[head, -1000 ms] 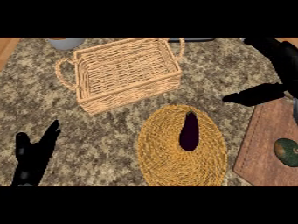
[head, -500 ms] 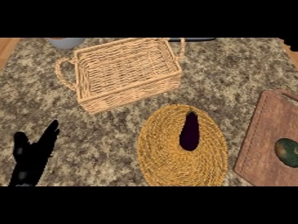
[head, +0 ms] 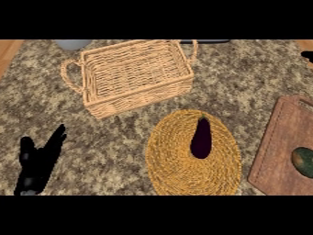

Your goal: Pick the eggplant from the placemat and place it in the basket

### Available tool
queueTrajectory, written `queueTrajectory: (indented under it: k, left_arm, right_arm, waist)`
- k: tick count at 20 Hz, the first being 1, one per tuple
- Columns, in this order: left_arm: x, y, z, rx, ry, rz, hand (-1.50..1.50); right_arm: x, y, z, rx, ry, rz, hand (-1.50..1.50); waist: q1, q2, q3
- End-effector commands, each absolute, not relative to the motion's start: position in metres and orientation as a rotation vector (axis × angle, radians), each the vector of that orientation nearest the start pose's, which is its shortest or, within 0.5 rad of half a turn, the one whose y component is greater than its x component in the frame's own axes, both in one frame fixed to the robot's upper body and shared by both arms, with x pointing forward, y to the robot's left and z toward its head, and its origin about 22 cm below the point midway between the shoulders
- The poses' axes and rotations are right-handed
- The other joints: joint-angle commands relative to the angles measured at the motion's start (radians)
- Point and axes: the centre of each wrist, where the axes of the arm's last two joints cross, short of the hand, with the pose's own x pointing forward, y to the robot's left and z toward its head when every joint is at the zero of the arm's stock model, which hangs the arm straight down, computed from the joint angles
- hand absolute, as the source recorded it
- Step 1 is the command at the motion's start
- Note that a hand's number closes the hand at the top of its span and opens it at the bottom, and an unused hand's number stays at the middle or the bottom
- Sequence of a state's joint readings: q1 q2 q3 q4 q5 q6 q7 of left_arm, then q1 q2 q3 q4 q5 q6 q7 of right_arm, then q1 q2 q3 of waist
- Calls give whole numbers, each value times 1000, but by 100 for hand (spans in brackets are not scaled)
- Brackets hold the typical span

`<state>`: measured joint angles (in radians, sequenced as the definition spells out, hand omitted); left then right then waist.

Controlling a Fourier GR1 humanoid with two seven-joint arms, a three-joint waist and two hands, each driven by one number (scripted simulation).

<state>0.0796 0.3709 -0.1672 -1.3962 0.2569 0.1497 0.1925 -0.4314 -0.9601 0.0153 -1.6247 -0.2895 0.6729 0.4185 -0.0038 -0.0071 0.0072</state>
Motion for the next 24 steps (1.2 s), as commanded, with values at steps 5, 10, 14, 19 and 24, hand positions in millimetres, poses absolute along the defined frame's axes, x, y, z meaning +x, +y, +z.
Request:
queueTrajectory:
  k: [5, 10, 14, 19, 24]
  left_arm:
    - [200, 306, -49, 135, -1007, -44, 0]
    - [209, 298, -58, 173, -1015, -18, 0]
    - [211, 281, -46, 150, -1003, -33, 0]
    - [194, 284, -51, 152, -1006, -47, 0]
    - [207, 284, -45, 158, -1017, -32, 0]
  right_arm:
    - [307, -319, 224, -261, -1306, 1066, -150]
    - [302, -301, 184, -243, -1323, 1036, -150]
    - [315, -280, 166, -258, -1315, 1045, -150]
    - [310, -262, 124, -281, -1235, 1107, -150]
    - [305, -243, 87, -265, -1253, 1098, -150]
  waist:
    - [12, 8, -8]
    - [6, 8, -7]
    - [13, 8, -7]
    - [15, 8, -7]
    - [9, 8, -7]
